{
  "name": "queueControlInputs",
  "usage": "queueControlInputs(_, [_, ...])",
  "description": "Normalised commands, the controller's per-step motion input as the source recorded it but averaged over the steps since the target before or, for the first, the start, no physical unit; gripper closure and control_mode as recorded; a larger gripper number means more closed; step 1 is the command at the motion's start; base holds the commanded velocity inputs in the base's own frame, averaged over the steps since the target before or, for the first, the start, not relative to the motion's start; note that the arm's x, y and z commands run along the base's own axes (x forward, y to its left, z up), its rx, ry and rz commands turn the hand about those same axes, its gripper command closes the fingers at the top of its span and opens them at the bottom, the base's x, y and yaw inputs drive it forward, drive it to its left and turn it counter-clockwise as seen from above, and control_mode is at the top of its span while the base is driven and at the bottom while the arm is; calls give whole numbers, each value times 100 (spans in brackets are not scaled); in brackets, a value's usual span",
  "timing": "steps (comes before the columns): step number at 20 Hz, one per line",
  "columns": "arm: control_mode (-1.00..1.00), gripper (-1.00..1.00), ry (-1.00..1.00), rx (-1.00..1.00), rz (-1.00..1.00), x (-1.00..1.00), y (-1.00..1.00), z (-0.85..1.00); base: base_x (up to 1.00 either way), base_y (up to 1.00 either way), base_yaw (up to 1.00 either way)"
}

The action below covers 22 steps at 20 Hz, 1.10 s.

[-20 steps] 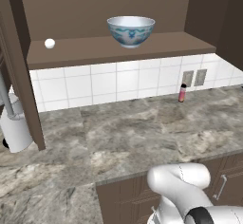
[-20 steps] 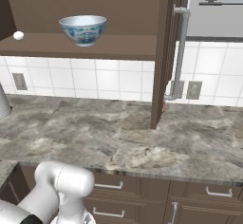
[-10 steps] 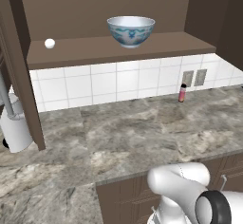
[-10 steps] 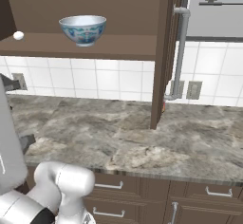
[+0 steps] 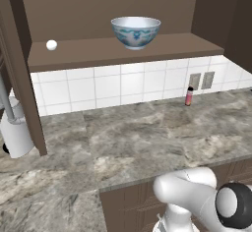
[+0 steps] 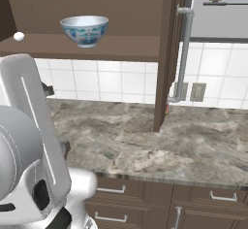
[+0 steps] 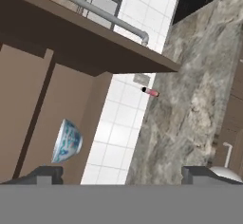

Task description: Pick the mug and place it in the sink. Pick the bowl and place it in the open cabinet and then close the cabinet.

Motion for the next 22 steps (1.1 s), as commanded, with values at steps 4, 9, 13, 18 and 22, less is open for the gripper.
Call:
queueControlInputs(4, [-100,-100,0,7,9,0,-48,4,0,0,0])
queueControlInputs(9, [-100,-100,0,9,5,0,-49,15,0,0,0])
queueControlInputs(13, [-100,-100,4,12,0,-2,-47,17,0,0,0])
queueControlInputs(18, [-100,-100,4,11,0,-8,-48,17,0,0,0])
queueControlInputs(22, [-100,-100,8,13,0,-26,-48,25,0,0,0])
